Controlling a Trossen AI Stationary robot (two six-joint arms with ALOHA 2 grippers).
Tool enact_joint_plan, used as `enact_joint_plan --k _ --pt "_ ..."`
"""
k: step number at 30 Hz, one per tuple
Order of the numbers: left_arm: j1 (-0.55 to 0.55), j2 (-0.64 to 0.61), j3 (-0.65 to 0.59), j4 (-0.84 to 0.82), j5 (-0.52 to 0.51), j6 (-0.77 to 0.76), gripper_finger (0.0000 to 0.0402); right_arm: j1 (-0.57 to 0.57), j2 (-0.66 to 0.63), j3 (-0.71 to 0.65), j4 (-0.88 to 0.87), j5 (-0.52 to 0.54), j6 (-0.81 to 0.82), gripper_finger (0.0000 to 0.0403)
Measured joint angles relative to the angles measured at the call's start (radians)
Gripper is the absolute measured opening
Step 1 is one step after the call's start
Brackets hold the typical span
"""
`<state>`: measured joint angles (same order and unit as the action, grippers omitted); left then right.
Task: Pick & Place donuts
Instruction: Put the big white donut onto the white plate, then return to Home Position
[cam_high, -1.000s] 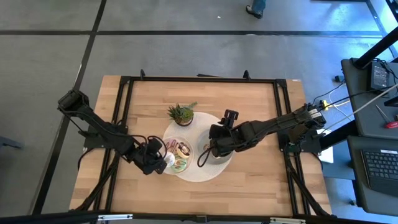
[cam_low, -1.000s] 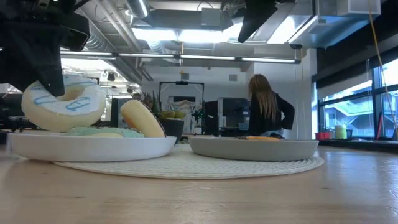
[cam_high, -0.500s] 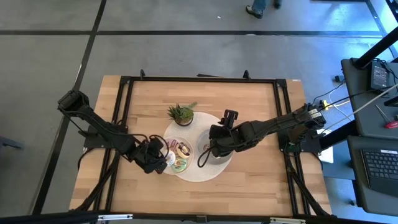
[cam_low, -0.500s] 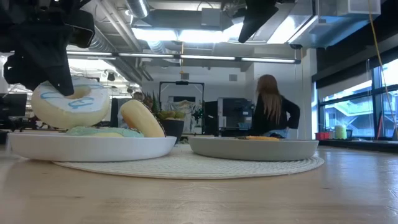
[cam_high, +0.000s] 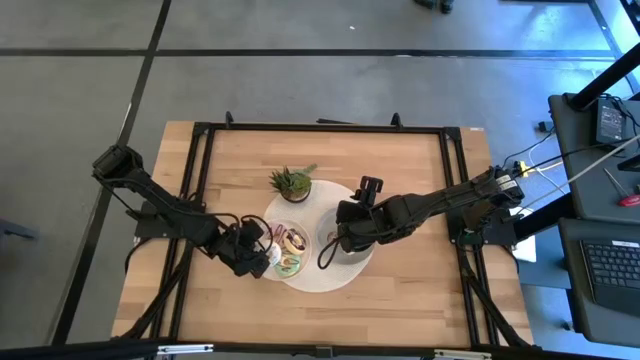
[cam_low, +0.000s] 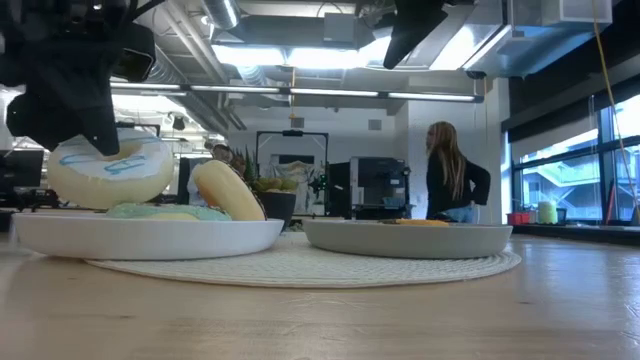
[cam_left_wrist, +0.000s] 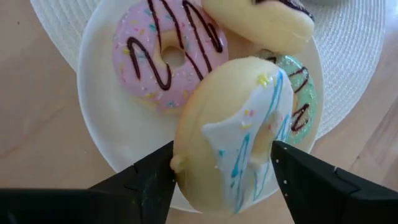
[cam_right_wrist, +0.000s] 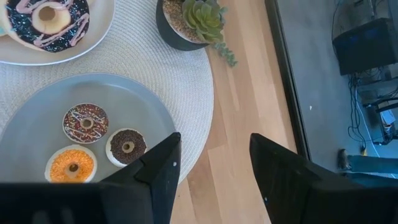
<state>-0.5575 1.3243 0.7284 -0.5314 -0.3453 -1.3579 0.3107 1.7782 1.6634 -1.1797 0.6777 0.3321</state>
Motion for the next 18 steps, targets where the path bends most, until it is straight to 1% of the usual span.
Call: enact_joint_plan --k 6,14,18 --pt "0.029 0.0 0.0 -0.021 0.061 0.0 0.0272 0.0 0.0 0.0 0.0 -0.001 -0.004 0.0193" --pt "0.062 0.0 0.0 -0.116 0.079 0.006 0.0271 0.0 0.0 0.0 -0.002 -0.001 -0.004 0.0193" --pt "0.065 0.0 0.0 -0.139 0.08 0.095 0.027 0.0 0.0 0.0 -0.006 -0.002 -0.004 0.0193"
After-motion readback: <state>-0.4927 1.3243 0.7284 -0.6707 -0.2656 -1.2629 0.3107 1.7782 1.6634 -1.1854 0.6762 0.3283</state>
